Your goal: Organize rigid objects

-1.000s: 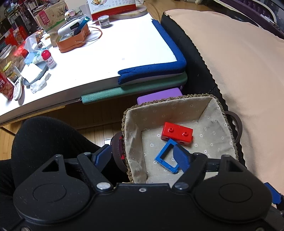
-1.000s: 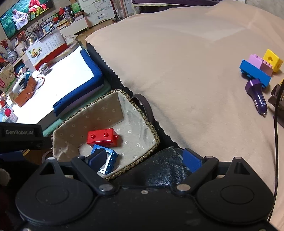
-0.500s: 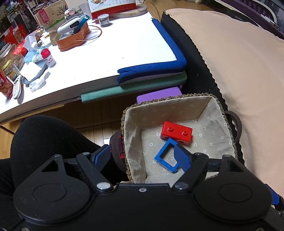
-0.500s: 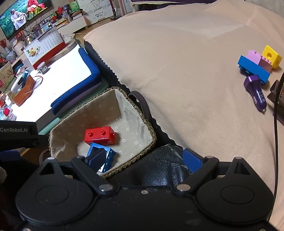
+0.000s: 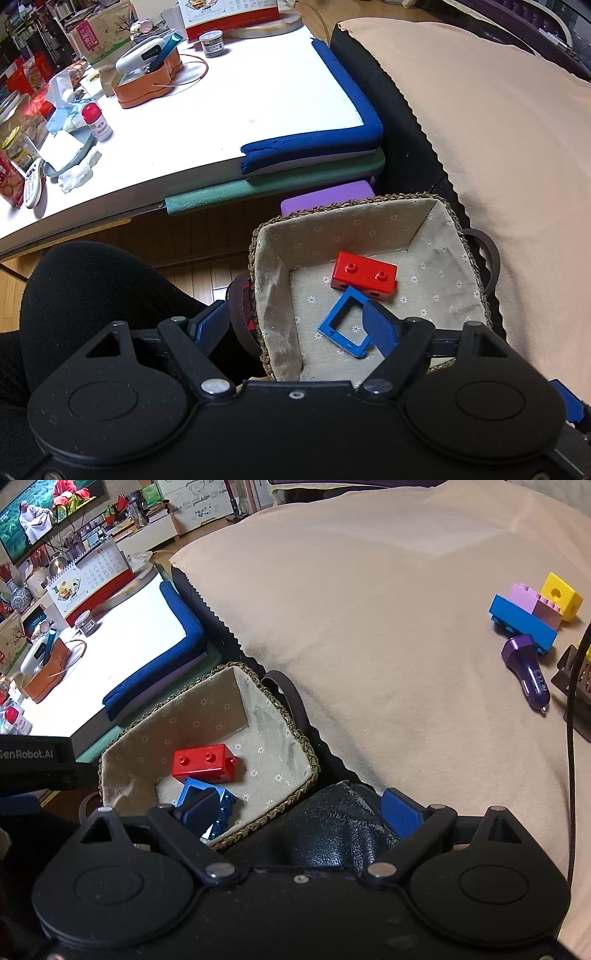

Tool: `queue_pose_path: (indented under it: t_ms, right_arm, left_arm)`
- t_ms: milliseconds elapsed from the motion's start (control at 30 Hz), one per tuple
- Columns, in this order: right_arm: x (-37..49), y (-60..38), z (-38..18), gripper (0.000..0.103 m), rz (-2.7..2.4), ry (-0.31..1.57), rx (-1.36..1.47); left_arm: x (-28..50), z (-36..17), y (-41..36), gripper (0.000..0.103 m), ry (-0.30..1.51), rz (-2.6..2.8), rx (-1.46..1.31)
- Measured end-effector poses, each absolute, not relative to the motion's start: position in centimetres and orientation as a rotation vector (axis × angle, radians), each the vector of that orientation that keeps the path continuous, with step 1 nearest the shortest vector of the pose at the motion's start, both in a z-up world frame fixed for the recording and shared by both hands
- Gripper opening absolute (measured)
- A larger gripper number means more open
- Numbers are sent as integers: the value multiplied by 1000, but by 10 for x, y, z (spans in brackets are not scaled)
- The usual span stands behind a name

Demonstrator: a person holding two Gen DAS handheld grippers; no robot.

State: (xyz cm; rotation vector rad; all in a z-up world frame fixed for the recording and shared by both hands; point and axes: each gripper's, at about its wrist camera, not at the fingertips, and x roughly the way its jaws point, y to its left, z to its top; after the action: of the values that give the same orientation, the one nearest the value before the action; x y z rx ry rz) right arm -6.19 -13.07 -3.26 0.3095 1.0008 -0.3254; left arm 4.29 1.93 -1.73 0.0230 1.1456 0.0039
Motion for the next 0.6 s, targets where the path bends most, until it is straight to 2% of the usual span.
queue_pose_path:
  t_ms: [400,467,600]
  right_arm:
    - [-77,-151,-9,96,-368,923,296]
    - [-83,-156,-2,98,-379,904,290]
    - [-97,-170,13,99,-410,852,279]
  left_arm:
    - [37,-9,16,75,1108,-90,14]
    - [35,-8,16,82,1105,-122,-4]
    - [30,-4,11,83,1082,-159,-11]
